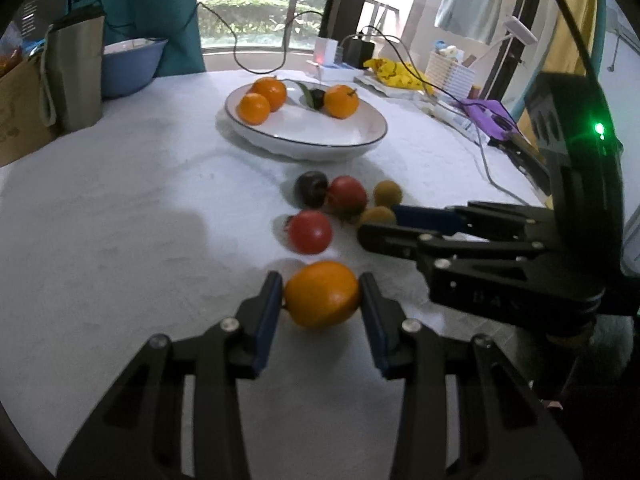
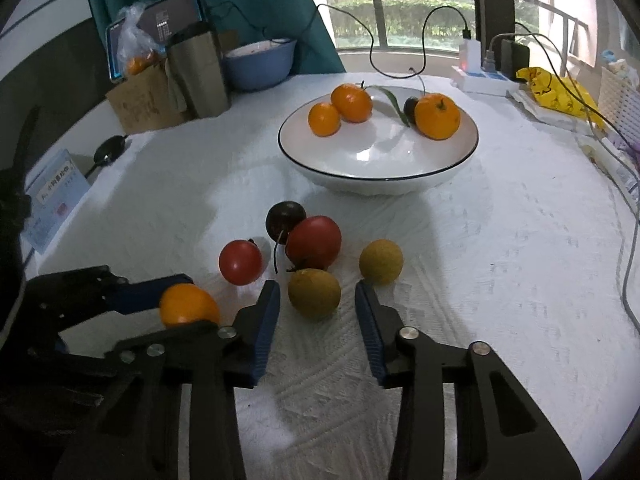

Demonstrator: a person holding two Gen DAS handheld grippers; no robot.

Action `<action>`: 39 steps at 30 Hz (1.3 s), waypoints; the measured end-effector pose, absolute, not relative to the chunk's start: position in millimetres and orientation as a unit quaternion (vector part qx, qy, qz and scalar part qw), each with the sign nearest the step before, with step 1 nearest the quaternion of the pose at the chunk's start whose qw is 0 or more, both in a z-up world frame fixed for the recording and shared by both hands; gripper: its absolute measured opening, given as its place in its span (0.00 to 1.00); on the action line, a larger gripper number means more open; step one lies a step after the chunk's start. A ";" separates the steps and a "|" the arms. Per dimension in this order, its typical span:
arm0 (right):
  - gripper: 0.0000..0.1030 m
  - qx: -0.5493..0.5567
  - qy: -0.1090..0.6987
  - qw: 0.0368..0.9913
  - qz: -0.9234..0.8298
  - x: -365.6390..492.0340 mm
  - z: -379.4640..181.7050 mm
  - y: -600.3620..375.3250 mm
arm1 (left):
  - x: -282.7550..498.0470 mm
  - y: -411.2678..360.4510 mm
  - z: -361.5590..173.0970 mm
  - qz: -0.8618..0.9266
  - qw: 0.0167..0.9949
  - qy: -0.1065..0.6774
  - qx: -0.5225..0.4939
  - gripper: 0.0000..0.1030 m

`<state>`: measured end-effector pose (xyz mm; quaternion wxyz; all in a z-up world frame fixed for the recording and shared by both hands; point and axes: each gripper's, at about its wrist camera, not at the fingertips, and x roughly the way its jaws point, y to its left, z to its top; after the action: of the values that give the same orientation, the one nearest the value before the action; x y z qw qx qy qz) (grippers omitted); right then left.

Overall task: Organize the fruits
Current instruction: 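Grasp an orange with the left tool while the right tool grasps a yellow-brown plum, then carry the orange with the left tool over the plate while the right tool carries the plum there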

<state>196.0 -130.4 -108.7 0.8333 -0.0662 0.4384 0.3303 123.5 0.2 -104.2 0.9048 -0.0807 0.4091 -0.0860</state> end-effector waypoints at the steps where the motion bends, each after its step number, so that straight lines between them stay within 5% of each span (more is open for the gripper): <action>1: 0.32 -0.069 0.439 0.832 0.331 196.2 -109.5 -129.1 | 123.5 1.7 -104.2 -0.085 0.905 0.409 -0.082 0.39; 39: 0.28 -0.051 0.397 0.857 0.324 239.1 -73.2 -147.4 | 178.5 15.0 -71.1 -0.063 0.922 0.375 -0.077 0.39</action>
<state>239.1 -147.4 -73.2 0.8571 -0.0511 0.3971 0.3242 178.5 15.0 -71.1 0.9217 -0.0766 0.3750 -0.0632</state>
